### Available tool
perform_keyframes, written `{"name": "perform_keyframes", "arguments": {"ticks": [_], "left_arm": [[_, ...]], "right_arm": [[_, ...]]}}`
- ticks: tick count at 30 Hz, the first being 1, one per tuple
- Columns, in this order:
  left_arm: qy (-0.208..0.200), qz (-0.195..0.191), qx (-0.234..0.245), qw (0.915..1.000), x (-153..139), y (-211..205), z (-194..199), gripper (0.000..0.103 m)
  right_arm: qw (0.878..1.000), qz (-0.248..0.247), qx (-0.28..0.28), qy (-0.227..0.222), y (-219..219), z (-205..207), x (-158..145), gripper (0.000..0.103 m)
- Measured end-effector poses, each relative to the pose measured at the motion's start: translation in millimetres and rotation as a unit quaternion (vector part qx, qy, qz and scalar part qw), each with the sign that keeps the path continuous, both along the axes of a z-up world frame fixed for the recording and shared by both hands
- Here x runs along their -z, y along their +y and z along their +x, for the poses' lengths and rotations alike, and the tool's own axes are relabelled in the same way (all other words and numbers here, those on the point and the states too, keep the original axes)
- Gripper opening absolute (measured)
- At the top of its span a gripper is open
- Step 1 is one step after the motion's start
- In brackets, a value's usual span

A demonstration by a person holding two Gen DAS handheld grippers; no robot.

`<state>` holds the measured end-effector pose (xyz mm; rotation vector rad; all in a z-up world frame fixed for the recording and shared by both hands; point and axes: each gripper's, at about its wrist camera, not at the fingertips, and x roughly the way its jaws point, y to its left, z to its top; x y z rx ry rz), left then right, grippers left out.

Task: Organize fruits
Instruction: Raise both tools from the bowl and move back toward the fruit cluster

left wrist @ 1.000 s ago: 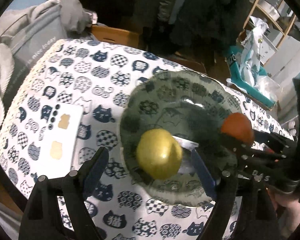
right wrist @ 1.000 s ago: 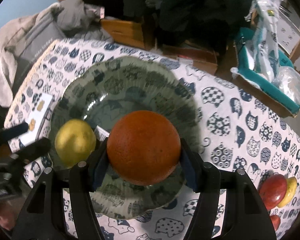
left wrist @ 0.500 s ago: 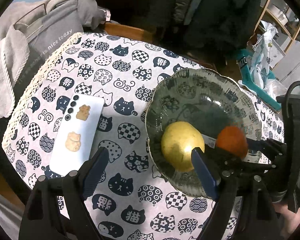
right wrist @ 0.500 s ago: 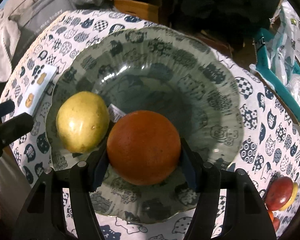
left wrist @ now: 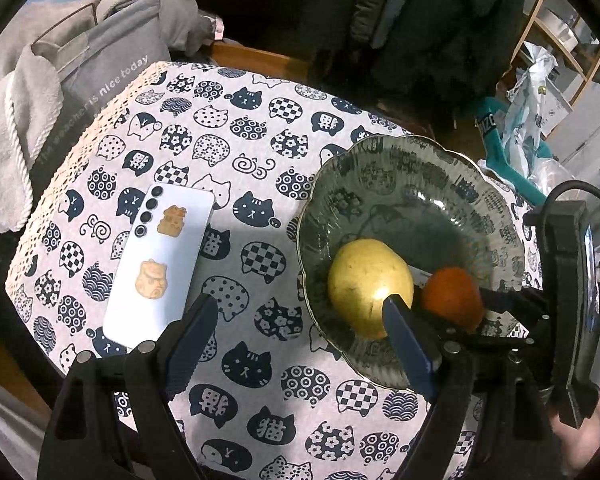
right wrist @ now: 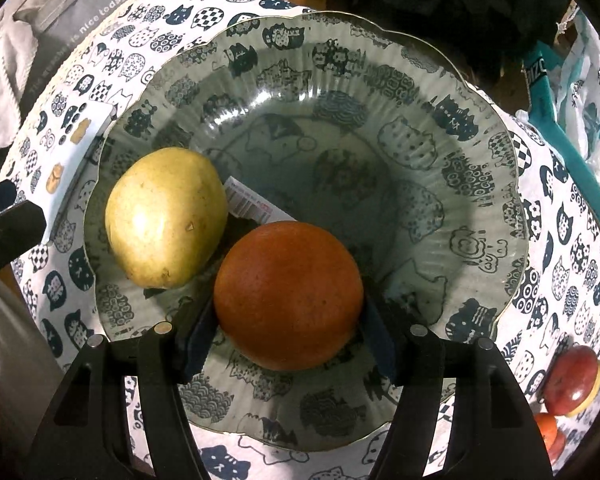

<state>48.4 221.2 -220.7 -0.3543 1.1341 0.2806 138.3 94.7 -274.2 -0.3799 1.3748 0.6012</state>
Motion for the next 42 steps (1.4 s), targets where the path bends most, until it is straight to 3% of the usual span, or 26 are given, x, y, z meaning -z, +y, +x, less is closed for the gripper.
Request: {"name": "perform_keyframes", "arguments": {"ticks": [6,13,22,36,42], "left_arm": [[-0.009,-0.001,-0.001,1.0000,-8.2,-0.2,-2.1,0.086],[-0.025,0.002,-0.001,0.9997,-22.6,-2.7,-7.1,0.086],[-0.064,0.002,0.007,0.9979,-55.3,-14.4,-12.8,0.086],[-0.129,0.008,0.047,0.9905,-113.0,-51.6,-22.7,0.086],[-0.149,0.020,0.068,0.9864,-131.8,-72.2,-26.0,0.087]], "right_arm": [[1.000,0.024,-0.007,-0.001,1.0,-2.7,-10.2,0.079],[0.999,0.045,-0.001,-0.025,-4.4,-3.9,-39.5,0.079],[0.993,0.066,0.041,-0.091,-35.3,-3.4,-94.3,0.079],[0.968,0.096,0.083,-0.215,-101.5,-26.1,-188.4,0.079],[0.958,0.103,0.091,-0.253,-126.7,-40.8,-215.0,0.079]]}}
